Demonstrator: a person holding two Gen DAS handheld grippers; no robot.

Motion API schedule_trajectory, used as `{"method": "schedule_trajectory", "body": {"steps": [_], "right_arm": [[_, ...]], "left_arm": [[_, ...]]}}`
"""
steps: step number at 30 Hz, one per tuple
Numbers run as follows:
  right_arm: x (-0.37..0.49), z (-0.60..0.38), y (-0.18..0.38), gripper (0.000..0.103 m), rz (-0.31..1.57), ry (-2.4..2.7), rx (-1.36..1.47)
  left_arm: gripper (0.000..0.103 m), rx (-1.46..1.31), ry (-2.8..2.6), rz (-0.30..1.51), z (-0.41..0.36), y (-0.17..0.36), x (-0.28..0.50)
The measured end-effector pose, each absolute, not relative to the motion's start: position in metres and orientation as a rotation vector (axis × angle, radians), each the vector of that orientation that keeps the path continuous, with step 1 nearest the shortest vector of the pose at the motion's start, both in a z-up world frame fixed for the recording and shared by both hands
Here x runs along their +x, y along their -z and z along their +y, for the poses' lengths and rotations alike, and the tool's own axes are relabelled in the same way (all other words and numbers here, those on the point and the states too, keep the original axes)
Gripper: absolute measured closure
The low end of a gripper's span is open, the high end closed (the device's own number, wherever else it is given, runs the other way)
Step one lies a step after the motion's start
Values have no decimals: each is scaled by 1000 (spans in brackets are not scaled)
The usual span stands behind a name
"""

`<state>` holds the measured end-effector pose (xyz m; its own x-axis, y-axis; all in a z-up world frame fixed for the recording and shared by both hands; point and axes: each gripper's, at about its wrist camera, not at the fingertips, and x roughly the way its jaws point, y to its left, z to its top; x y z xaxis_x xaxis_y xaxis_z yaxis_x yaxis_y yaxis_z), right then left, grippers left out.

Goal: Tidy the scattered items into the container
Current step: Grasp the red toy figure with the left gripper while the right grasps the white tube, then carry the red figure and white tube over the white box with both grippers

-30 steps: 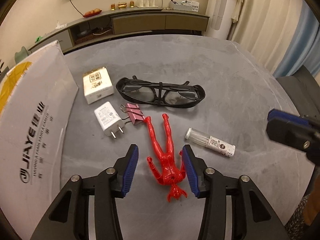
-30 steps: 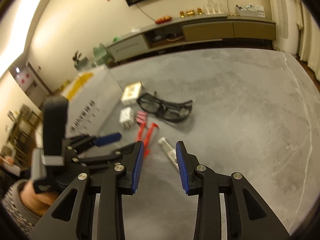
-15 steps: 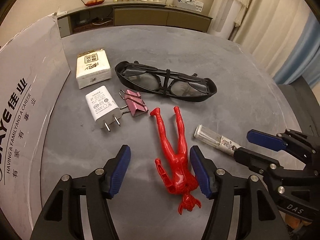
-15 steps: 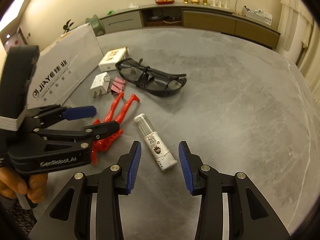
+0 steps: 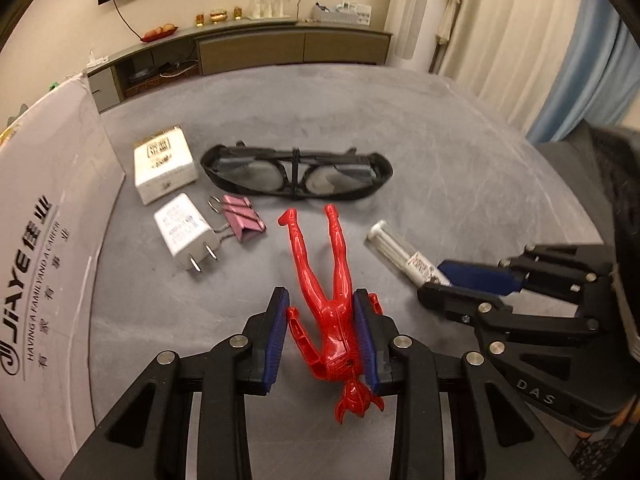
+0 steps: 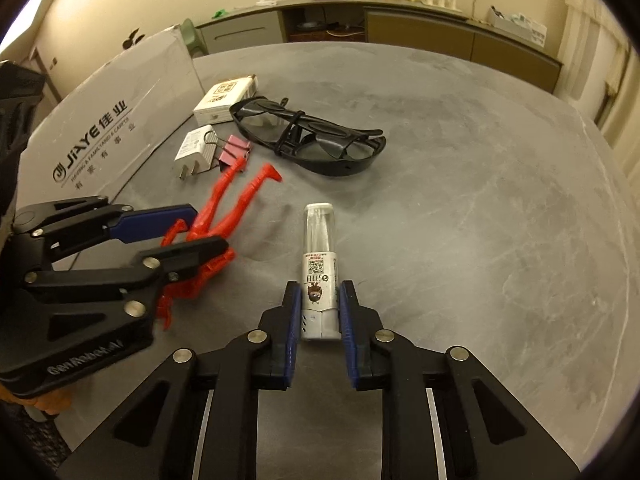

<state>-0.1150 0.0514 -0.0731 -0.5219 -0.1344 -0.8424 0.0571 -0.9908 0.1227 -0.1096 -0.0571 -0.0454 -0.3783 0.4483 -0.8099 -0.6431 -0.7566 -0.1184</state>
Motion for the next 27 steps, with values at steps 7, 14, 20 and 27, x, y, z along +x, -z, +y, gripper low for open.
{"method": "schedule_trajectory", "body": {"steps": [7,14,20,27], "right_arm": [[-114,57,66,83,-259,2636,1460],[-113,49,55,83,-281,2630,1417],[-113,40,47,83,-277,2630,1386],[-110,33,37,83,-267,2649,1347]], "left_arm": [[69,-1155,-2157,221,-69,33,-114],[69,-1133,-2170,179,-69,22,-120],[69,-1123,-2188,148,-77,14,-124],[69,-1099,-2215,104,-90,1,-127]]}}
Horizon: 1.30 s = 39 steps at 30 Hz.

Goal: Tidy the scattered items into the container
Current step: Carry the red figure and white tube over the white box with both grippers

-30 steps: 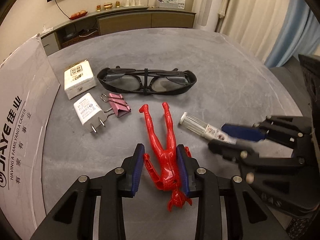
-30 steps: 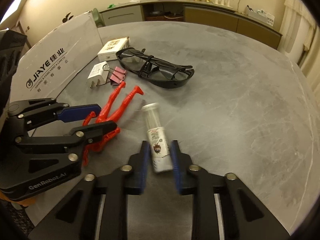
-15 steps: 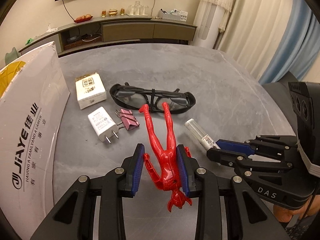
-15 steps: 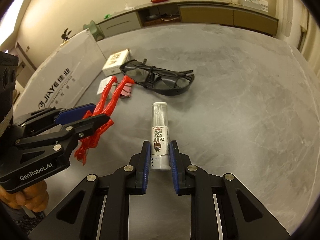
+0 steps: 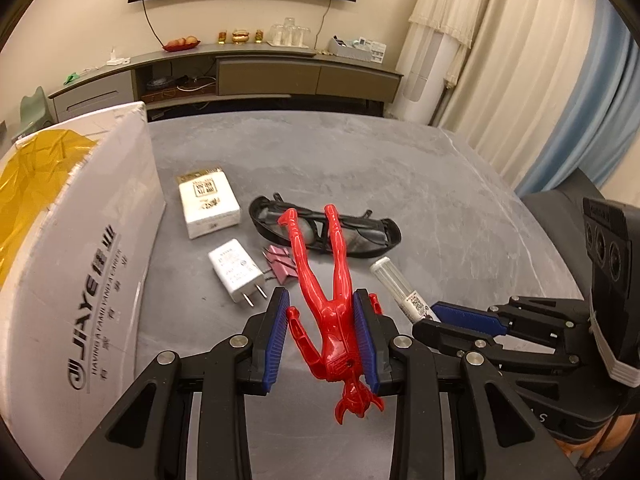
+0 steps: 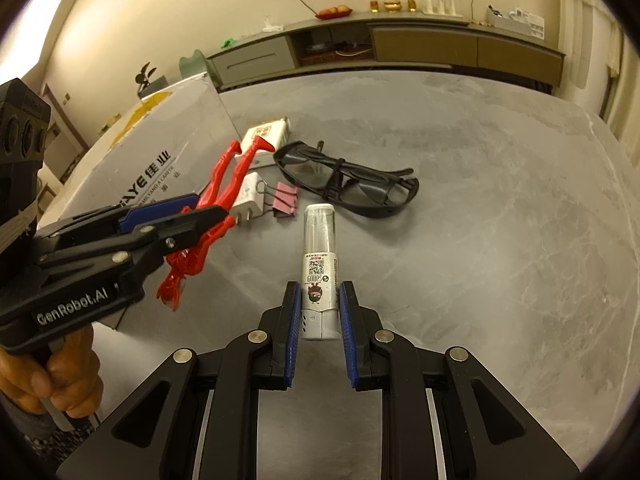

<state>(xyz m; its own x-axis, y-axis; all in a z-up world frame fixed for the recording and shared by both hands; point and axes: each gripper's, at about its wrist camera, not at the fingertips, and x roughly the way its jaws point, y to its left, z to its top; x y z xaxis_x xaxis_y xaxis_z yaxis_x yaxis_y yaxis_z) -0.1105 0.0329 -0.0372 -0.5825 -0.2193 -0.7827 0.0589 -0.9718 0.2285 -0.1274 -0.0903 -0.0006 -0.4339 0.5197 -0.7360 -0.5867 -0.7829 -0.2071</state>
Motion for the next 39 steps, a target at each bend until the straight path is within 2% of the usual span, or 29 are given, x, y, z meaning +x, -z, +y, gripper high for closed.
{"method": "schedule_trajectory", "body": {"steps": [17,39], "right_arm": [[-105,7,18,83,-211,2656,1278],[-111,-62,-48,83,-167,2682,1109]], "left_arm": [[69,-1057,-2266,28,-114,-23,-135],[69,-965,-2359,-158,-182,-67,-148]]}}
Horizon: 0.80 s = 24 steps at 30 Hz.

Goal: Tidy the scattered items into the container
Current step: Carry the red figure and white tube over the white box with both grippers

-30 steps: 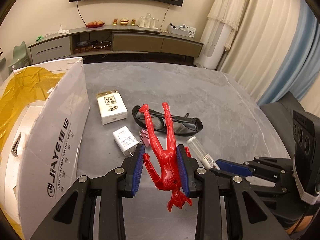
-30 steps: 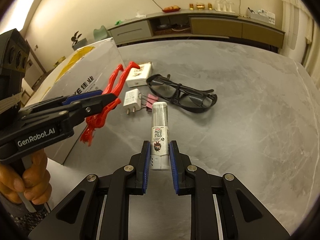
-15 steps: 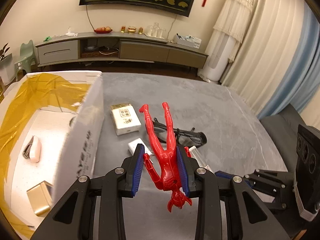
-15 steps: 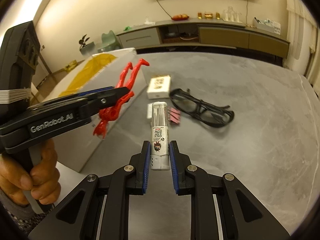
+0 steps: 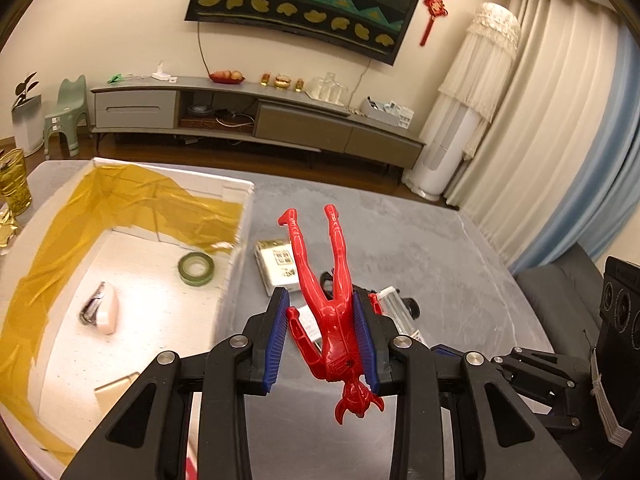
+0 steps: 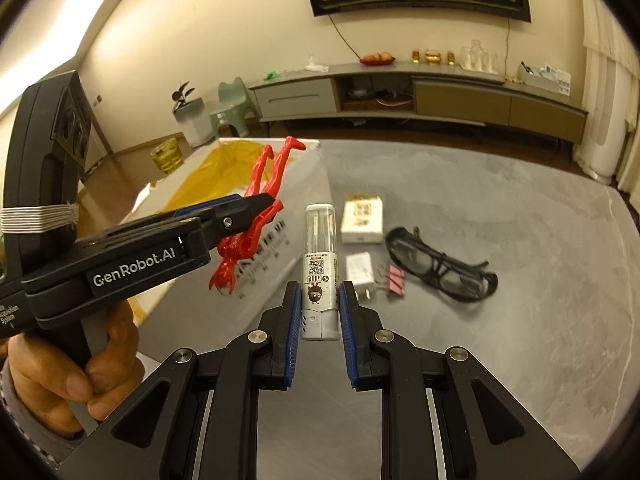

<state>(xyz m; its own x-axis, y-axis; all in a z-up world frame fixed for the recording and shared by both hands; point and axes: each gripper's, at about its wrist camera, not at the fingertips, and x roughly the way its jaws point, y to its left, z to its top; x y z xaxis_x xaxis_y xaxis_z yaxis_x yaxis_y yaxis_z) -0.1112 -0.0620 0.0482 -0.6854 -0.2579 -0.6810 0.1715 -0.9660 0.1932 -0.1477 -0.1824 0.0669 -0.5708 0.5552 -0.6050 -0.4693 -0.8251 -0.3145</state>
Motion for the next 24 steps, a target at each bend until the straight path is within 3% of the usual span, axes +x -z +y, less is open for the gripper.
{"method": "schedule_trajectory", "body": {"steps": [24], "right_arm": [[-138,-160,-98,83,98,2658,1046]], "left_arm": [[69,-926,-2461,-441,-279,-93,-174]]}}
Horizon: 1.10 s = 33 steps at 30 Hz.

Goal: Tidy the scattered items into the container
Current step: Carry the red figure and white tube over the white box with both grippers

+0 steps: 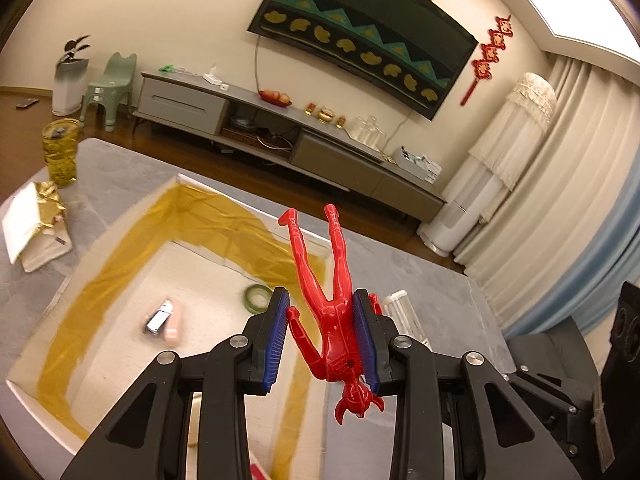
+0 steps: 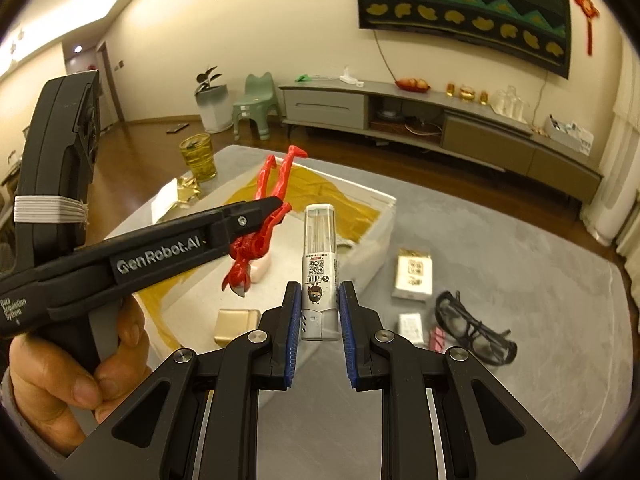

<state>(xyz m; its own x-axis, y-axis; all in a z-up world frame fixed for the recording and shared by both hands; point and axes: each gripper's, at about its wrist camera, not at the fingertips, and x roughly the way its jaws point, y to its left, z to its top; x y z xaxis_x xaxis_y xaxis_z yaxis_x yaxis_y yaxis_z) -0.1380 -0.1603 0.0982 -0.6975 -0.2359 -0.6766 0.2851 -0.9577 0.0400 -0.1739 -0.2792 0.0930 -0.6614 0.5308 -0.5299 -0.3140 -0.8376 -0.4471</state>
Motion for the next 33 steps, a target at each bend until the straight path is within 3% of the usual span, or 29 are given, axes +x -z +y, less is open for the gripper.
{"method": "schedule_trajectory", "body": {"steps": [23,33], "right_arm": [[-191,-225,-84,83,114,2574,1119],[-218,-233,-63,82,141,2551,1209]], "left_arm": [[69,-867,-2733,-307,-325,-102,-178],[69,-993,-2770,-260,-330,-86,-192]]}}
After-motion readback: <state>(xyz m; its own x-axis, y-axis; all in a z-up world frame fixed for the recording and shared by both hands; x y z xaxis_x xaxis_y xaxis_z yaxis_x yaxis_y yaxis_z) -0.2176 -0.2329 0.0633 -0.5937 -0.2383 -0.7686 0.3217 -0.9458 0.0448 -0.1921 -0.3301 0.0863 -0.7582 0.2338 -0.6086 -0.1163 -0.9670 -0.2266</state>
